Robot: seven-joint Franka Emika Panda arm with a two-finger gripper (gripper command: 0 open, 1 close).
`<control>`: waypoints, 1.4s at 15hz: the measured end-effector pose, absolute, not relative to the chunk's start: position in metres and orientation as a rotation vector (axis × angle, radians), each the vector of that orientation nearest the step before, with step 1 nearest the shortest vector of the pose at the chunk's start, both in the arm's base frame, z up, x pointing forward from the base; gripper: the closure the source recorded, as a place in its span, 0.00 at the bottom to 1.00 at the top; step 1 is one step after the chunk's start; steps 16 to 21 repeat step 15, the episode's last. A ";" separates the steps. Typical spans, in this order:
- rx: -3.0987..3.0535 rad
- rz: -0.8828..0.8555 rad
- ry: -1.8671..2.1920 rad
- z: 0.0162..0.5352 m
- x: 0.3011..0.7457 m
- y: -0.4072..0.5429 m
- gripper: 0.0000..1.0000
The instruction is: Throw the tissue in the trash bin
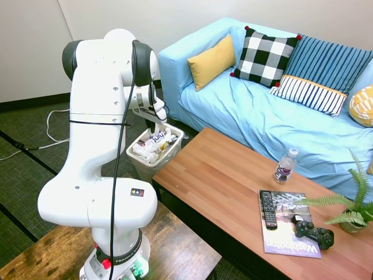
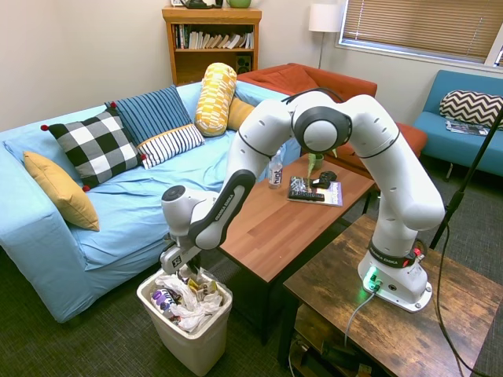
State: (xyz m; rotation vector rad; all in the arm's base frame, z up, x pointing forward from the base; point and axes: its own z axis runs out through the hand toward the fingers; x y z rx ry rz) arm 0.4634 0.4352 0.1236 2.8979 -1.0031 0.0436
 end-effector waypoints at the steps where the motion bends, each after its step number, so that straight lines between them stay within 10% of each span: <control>1: 2.890 0.039 -0.999 0.116 0.464 0.440 0.00; 21: 2.850 0.024 -1.045 0.094 0.483 0.428 0.00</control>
